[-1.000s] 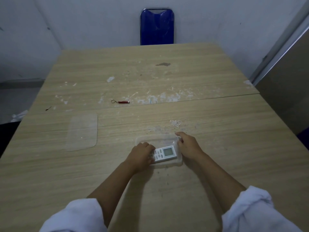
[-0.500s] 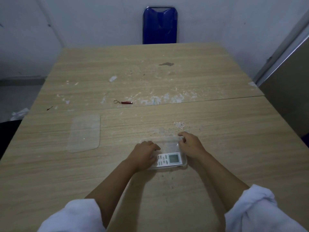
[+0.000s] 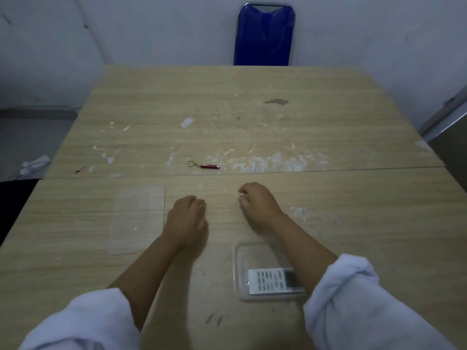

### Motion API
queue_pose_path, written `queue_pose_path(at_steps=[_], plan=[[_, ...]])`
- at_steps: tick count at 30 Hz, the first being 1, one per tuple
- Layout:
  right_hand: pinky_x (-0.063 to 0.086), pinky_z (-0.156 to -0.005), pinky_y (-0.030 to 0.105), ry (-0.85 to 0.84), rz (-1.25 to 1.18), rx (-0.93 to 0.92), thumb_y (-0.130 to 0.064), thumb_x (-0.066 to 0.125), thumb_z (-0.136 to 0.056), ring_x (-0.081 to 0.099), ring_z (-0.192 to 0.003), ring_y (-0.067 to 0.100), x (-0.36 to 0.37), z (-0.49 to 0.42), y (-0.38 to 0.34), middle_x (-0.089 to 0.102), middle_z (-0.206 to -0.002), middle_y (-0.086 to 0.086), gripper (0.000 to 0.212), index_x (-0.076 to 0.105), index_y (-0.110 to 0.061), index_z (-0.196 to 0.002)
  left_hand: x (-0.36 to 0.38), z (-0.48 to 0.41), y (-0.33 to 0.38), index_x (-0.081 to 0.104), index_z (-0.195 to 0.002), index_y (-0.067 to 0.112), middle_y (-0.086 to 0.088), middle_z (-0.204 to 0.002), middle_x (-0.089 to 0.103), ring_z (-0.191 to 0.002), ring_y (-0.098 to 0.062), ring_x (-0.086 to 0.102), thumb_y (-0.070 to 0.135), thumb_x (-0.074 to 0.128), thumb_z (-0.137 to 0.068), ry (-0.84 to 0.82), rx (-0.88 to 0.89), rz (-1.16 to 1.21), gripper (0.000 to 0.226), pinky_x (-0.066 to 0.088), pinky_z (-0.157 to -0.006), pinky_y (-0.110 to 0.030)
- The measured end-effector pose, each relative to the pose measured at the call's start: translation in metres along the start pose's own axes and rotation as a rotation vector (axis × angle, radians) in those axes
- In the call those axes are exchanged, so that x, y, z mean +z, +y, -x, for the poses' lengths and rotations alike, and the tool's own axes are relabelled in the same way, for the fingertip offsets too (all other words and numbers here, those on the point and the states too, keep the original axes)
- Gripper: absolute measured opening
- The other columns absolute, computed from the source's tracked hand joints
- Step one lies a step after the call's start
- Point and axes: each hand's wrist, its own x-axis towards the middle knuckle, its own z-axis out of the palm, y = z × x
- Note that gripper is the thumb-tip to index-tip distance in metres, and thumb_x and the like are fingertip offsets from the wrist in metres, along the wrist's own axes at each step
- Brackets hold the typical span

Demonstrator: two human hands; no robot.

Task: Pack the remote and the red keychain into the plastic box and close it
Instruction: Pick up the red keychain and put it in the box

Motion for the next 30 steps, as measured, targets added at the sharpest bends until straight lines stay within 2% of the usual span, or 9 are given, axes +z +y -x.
queue_pose_path(at_steps=[4, 7, 12, 14, 16, 20, 23, 27, 30], plan=[[0.046, -0.086, 0.036, 0.046, -0.021, -0.033, -0.007, 0.051, -0.087, 0.056, -0.104, 0.029, 0.015, -0.040, -0.019, 0.063, -0.111, 0.015, 0.026, 0.063, -0.006, -0.110, 0.005, -0.003, -0.015, 0.041, -0.137, 0.019, -0.010, -0.149, 0.034, -0.137, -0.031, 0.029, 0.056, 0.024, -0.073, 0.013, 0.008, -0.046, 0.076, 0.026, -0.112, -0.046], [0.047, -0.086, 0.039, 0.102, -0.011, -0.083, -0.002, 0.048, -0.087, 0.053, -0.105, 0.030, 0.021, -0.061, -0.028, 0.061, -0.113, 0.016, 0.028, 0.061, -0.005, -0.111, 0.016, -0.002, -0.021, 0.041, -0.135, 0.021, -0.009, -0.146, 0.036, -0.134, -0.029, 0.029, 0.054, 0.026, -0.079, 0.108, 0.045, -0.041, 0.066, 0.025, -0.110, -0.047], [0.040, -0.107, 0.041, 0.093, 0.019, -0.170, 0.001, 0.045, -0.089, 0.041, -0.124, 0.031, 0.030, -0.083, -0.030, 0.050, -0.140, 0.013, 0.044, 0.049, -0.006, -0.132, 0.029, -0.001, -0.027, 0.043, -0.134, 0.021, -0.008, -0.145, 0.040, -0.133, -0.023, 0.027, 0.048, 0.032, -0.086, 0.181, 0.058, -0.015, 0.056, 0.025, -0.114, -0.049], [0.045, -0.100, 0.046, 0.109, 0.038, -0.187, -0.003, 0.047, -0.089, 0.047, -0.116, 0.032, 0.035, -0.091, -0.031, 0.059, -0.130, 0.013, 0.039, 0.055, -0.007, -0.127, 0.031, -0.001, -0.028, 0.043, -0.134, 0.021, -0.007, -0.145, 0.040, -0.134, -0.024, 0.028, 0.047, 0.033, -0.087, 0.190, 0.053, -0.016, 0.055, 0.025, -0.114, -0.050], [0.049, -0.086, 0.046, 0.144, 0.040, -0.190, -0.004, 0.050, -0.087, 0.051, -0.102, 0.031, 0.040, -0.097, -0.033, 0.068, -0.109, 0.012, 0.028, 0.063, -0.007, -0.111, 0.033, -0.002, -0.028, 0.044, -0.134, 0.021, -0.007, -0.144, 0.041, -0.134, -0.024, 0.031, 0.047, 0.034, -0.087, 0.195, 0.048, -0.023, 0.055, 0.026, -0.114, -0.051], [0.048, -0.072, 0.043, 0.199, 0.026, -0.160, 0.003, 0.052, -0.079, 0.054, -0.090, 0.035, 0.041, -0.102, -0.033, 0.065, -0.090, 0.018, 0.016, 0.065, 0.000, -0.088, 0.036, -0.003, -0.029, 0.044, -0.134, 0.020, -0.007, -0.144, 0.042, -0.133, -0.024, 0.032, 0.046, 0.035, -0.087, 0.207, 0.040, -0.028, 0.054, 0.026, -0.114, -0.051], [0.047, -0.074, 0.041, 0.220, -0.010, -0.144, 0.005, 0.051, -0.079, 0.056, -0.089, 0.037, 0.038, -0.096, -0.031, 0.063, -0.094, 0.022, 0.020, 0.065, 0.002, -0.094, 0.036, -0.003, -0.028, 0.044, -0.134, 0.020, -0.008, -0.144, 0.041, -0.132, -0.023, 0.029, 0.046, 0.034, -0.087, 0.218, 0.046, -0.024, 0.055, 0.027, -0.114, -0.051], [0.046, -0.077, 0.034, 0.225, -0.061, -0.131, -0.002, 0.053, -0.084, 0.059, -0.088, 0.028, 0.022, -0.069, -0.020, 0.062, -0.097, 0.017, 0.024, 0.068, -0.003, -0.102, 0.033, -0.002, -0.019, 0.044, -0.133, 0.017, -0.012, -0.146, 0.037, -0.134, -0.026, 0.026, 0.044, 0.035, -0.084, 0.198, 0.016, 0.056, 0.057, 0.024, -0.115, -0.054], [0.042, -0.076, 0.025, 0.187, -0.085, -0.114, -0.003, 0.054, -0.085, 0.058, -0.088, 0.022, 0.003, -0.035, -0.010, 0.064, -0.097, 0.013, 0.026, 0.070, -0.008, -0.104, 0.033, 0.003, -0.003, 0.047, -0.130, 0.014, -0.016, -0.147, 0.033, -0.138, -0.030, 0.025, 0.033, 0.044, -0.082, 0.199, -0.055, 0.181, 0.052, 0.019, -0.116, -0.054]])
